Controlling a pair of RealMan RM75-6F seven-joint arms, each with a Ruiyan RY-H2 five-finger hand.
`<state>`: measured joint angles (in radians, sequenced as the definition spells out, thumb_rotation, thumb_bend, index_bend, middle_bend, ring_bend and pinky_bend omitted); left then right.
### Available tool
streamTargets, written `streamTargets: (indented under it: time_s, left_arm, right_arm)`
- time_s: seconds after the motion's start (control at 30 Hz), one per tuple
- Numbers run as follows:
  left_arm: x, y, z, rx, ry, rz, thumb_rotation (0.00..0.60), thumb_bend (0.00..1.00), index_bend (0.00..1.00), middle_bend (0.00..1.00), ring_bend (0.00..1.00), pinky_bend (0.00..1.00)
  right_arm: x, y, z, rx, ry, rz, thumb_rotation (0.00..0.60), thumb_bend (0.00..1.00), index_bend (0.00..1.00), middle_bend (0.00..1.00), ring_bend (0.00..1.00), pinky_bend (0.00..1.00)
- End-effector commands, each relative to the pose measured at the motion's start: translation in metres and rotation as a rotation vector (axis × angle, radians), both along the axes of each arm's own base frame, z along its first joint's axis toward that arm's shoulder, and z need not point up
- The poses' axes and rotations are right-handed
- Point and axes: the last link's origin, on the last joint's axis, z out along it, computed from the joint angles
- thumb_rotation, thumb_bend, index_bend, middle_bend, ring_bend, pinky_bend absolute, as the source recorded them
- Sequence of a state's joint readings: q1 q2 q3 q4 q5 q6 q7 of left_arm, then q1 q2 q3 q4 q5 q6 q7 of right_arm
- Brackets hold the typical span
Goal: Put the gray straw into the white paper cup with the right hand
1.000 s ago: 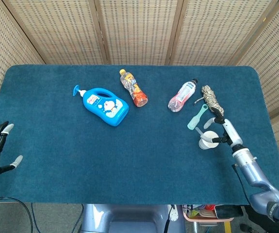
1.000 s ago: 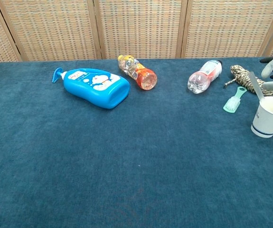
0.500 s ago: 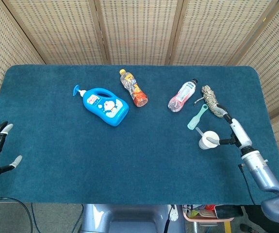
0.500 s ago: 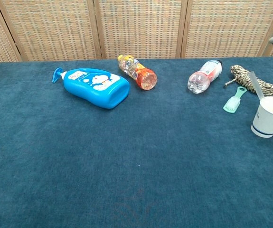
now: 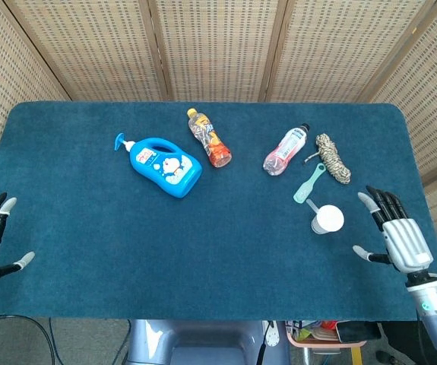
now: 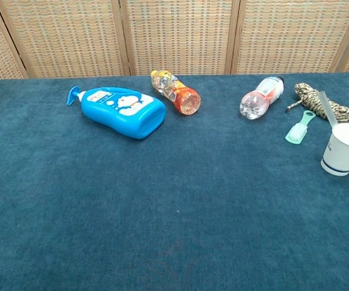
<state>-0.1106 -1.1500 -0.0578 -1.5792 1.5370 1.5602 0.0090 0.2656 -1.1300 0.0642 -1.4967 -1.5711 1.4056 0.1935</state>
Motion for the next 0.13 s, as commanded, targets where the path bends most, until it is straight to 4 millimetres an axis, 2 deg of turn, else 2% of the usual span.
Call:
streamTargets:
  time_s: [0.03,0.13]
  left_arm:
    - [0.0007,-0.0034,-0.0006,-0.02,-0.002,0.011,0.6,0.13,0.0,0.0,0.0,0.0]
    - [0.0017,-0.0052,0.0006,-0.037,-0.007,0.017,0.6,0.13,0.0,0.0,0.0,0.0]
  right_arm:
    - [0.0025,0.0366,0.0029,-0.104,0.086,-0.015,0.6,0.0,0.0,0.0,0.0,0.0]
    - [0.0044,0.042,0.0049,-0.131,0.108,-0.025,0.6,0.0,0.0,0.0,0.0,0.0]
